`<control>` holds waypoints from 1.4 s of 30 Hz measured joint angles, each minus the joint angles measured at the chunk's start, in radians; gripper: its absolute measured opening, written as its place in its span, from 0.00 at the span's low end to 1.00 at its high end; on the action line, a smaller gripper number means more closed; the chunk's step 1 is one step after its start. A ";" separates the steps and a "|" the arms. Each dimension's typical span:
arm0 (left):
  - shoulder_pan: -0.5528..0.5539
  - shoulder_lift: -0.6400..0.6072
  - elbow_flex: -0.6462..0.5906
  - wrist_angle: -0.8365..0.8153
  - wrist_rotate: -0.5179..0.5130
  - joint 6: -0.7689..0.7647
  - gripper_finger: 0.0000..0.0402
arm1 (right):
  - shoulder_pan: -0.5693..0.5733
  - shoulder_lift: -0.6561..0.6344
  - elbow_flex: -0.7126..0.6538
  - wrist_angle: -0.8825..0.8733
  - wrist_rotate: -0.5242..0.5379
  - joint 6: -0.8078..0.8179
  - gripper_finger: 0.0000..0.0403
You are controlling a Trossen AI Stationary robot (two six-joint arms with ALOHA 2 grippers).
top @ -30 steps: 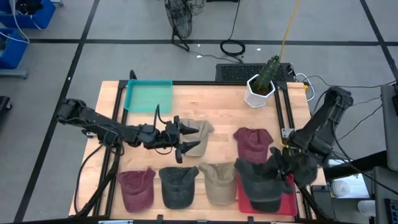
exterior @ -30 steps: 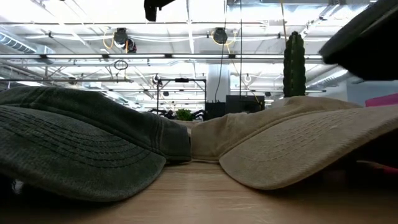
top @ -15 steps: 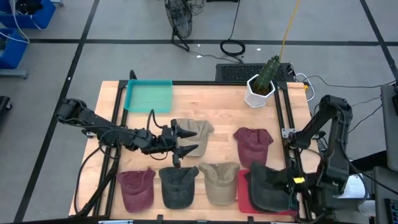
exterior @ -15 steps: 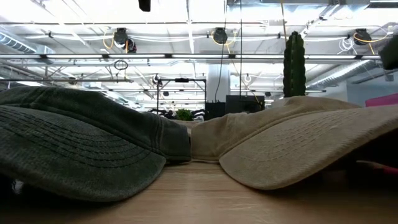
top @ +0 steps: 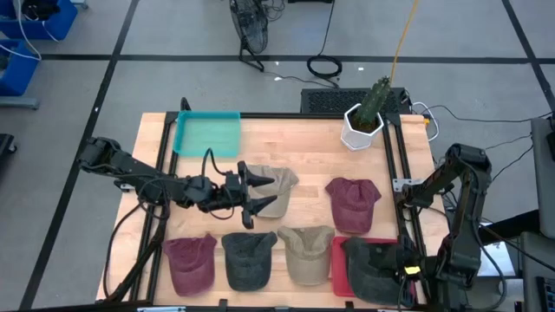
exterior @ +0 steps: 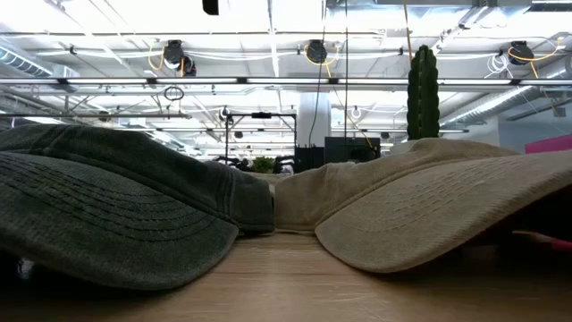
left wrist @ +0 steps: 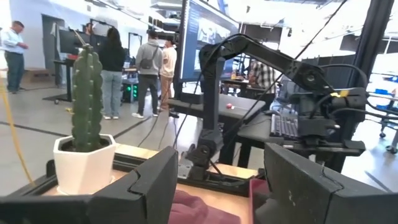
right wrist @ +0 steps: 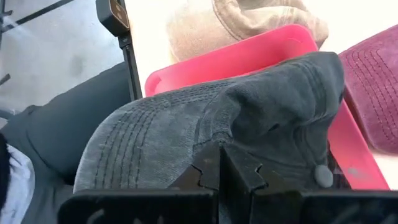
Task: Pick & Place hat
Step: Put the top black cap into the red bin
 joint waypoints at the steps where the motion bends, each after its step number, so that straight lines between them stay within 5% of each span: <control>1: 0.003 0.000 0.000 0.000 0.000 0.003 0.59 | 0.000 0.003 0.000 -0.001 0.000 -0.010 0.00; 11: 0.018 0.000 0.000 -0.003 0.010 0.006 0.59 | -0.001 0.024 -0.037 0.028 0.000 -0.100 0.00; 25: 0.016 0.000 0.000 -0.033 0.010 -0.026 0.59 | 0.000 -0.026 -0.301 0.359 -0.076 -0.124 0.00; 42: 0.016 0.000 -0.001 -0.036 0.010 -0.030 0.59 | -0.023 -0.186 -0.370 0.211 -0.075 -0.178 0.02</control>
